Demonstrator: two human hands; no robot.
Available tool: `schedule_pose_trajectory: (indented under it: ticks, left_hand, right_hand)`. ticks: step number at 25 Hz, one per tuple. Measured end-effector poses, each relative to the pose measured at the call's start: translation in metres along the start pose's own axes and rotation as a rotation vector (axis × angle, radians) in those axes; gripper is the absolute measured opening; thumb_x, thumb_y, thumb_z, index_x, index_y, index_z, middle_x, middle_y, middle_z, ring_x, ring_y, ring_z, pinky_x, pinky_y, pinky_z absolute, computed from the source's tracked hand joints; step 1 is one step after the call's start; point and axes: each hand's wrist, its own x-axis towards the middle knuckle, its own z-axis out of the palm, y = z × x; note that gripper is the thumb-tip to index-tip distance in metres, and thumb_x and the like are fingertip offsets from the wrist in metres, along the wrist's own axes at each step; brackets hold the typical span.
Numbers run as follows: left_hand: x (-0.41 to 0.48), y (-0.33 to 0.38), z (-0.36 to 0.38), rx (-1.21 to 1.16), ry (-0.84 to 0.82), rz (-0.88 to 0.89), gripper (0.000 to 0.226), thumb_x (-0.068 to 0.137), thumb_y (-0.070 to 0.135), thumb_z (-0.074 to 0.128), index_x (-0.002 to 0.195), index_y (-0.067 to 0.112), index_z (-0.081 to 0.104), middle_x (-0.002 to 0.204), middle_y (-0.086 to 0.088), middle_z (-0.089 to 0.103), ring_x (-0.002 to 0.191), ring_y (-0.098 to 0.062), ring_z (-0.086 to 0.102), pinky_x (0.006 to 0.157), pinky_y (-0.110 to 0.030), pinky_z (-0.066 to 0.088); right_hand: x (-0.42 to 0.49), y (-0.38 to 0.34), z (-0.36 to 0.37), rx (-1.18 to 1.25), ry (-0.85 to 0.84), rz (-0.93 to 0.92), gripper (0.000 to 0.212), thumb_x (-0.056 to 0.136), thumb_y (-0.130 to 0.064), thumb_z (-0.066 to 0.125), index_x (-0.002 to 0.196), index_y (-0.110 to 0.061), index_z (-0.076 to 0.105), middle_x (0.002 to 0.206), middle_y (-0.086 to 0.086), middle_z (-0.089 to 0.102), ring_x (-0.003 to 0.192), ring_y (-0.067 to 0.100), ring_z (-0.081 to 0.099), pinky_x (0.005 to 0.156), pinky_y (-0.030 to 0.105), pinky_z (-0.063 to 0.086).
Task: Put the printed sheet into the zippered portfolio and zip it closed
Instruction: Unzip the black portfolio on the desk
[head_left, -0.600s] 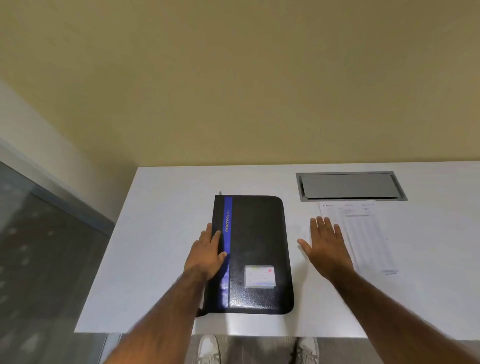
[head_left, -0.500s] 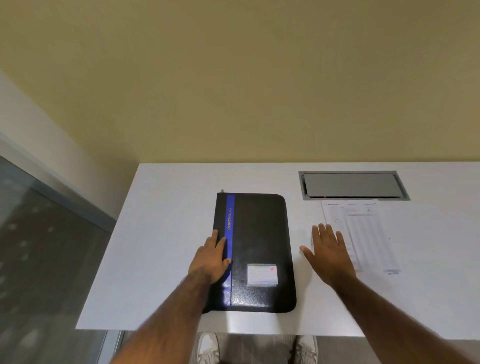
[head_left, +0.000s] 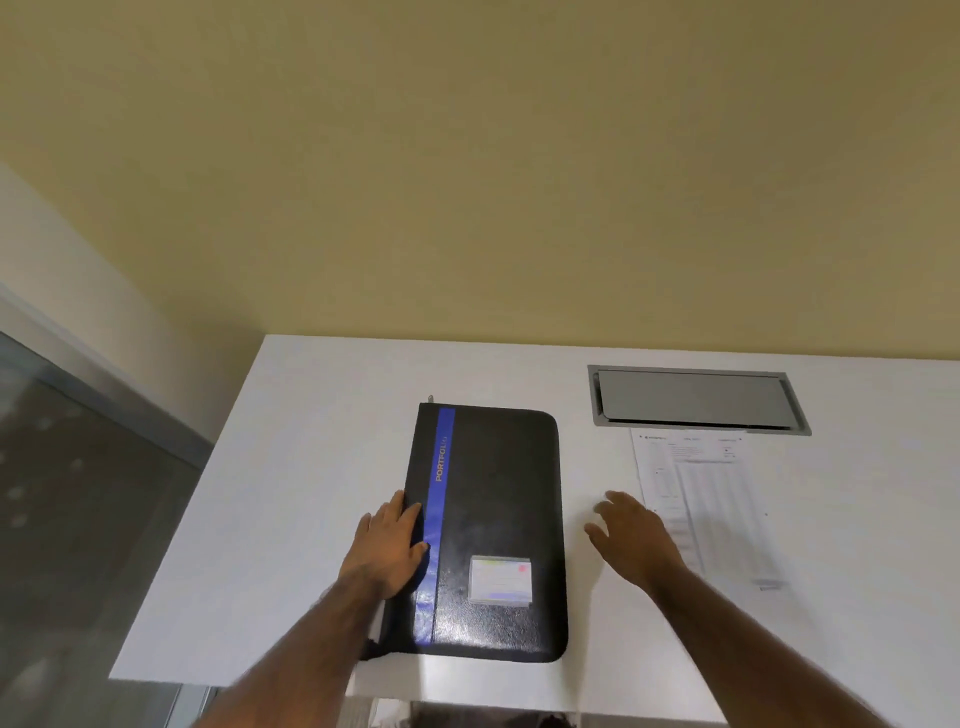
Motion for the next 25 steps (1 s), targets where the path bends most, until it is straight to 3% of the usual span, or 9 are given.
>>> schedule_pose_trajectory:
  ticks: [3,5,7,9,13,16,20,23,25]
  left_hand:
    - [0.007,0.005,-0.010,-0.019,0.027,-0.052,0.065,0.100,0.045,0.045,0.156,0.020,0.025,0.166,-0.008,0.017,0.150,-0.027,0.025,0.122,-0.044,0.017]
    - [0.019,0.009,-0.019,-0.062,0.062,-0.080,0.059,0.099,0.042,0.049,0.151,0.017,0.035,0.159,-0.008,0.032,0.141,-0.030,0.040,0.115,-0.043,0.030]
    - [0.040,0.010,-0.029,-0.231,0.084,-0.135,0.047,0.096,0.041,0.050,0.136,0.017,0.052,0.144,-0.009,0.051,0.125,-0.030,0.056,0.104,-0.041,0.044]
    - [0.069,0.008,-0.035,-0.424,0.117,-0.176,0.027,0.094,0.033,0.052,0.112,0.016,0.063,0.122,-0.009,0.066,0.109,-0.030,0.064,0.087,-0.034,0.048]
    - [0.127,0.008,-0.057,-0.505,0.136,-0.244,0.019,0.094,0.015,0.048,0.083,0.007,0.063,0.097,-0.014,0.070,0.094,-0.033,0.064,0.072,-0.030,0.039]
    - [0.158,0.005,-0.075,-0.526,0.178,-0.268,0.027,0.090,0.009,0.045,0.066,0.015,0.055,0.093,-0.018,0.071,0.080,-0.026,0.059,0.068,-0.028,0.038]
    - [0.190,0.003,-0.093,-0.526,0.201,-0.327,0.026,0.094,0.012,0.050,0.086,0.006,0.074,0.104,-0.012,0.073,0.097,-0.029,0.065,0.077,-0.026,0.041]
    - [0.210,0.008,-0.104,-0.505,0.145,-0.356,0.022,0.093,0.023,0.057,0.079,0.009,0.065,0.096,-0.015,0.069,0.096,-0.031,0.065,0.074,-0.029,0.042]
    - [0.218,0.015,-0.110,-0.467,0.092,-0.348,0.020,0.091,0.030,0.062,0.084,0.011,0.062,0.093,-0.008,0.061,0.090,-0.027,0.058,0.077,-0.031,0.044]
  right_hand:
    - [0.027,-0.006,-0.018,0.255,0.012,-0.018,0.048,0.100,-0.046,0.043,0.138,-0.017,0.050,0.149,0.003,0.047,0.135,0.023,0.047,0.113,0.038,0.036]
    - [0.046,-0.012,-0.025,0.377,0.002,-0.001,0.045,0.100,-0.043,0.045,0.133,-0.014,0.054,0.145,0.005,0.052,0.130,0.025,0.052,0.110,0.037,0.040]
    - [0.063,-0.021,-0.029,0.499,-0.035,0.033,0.035,0.102,-0.036,0.046,0.120,-0.009,0.059,0.135,0.012,0.058,0.118,0.025,0.057,0.105,0.036,0.044]
    - [0.078,-0.028,-0.033,0.719,-0.058,0.112,0.025,0.102,-0.029,0.049,0.107,-0.006,0.058,0.121,0.016,0.061,0.107,0.027,0.059,0.100,0.038,0.048]
    - [0.106,-0.033,-0.032,1.203,-0.111,0.297,0.038,0.098,-0.027,0.059,0.126,-0.002,0.052,0.132,0.019,0.054,0.118,0.038,0.056,0.101,0.048,0.048]
    - [0.123,-0.037,-0.031,1.290,-0.156,0.347,0.048,0.098,-0.028,0.058,0.137,-0.002,0.045,0.142,0.018,0.048,0.126,0.040,0.051,0.104,0.049,0.043]
    - [0.139,-0.045,-0.030,1.255,-0.123,0.391,0.033,0.098,-0.021,0.058,0.125,-0.002,0.053,0.134,0.017,0.056,0.116,0.037,0.058,0.093,0.041,0.048]
    - [0.149,-0.046,-0.029,1.248,-0.121,0.433,0.028,0.096,-0.016,0.061,0.120,-0.002,0.056,0.129,0.017,0.059,0.111,0.036,0.060,0.088,0.039,0.051]
    - [0.155,-0.045,-0.030,1.238,-0.106,0.460,0.025,0.094,-0.013,0.064,0.115,-0.002,0.058,0.124,0.017,0.062,0.102,0.034,0.063,0.083,0.037,0.052]
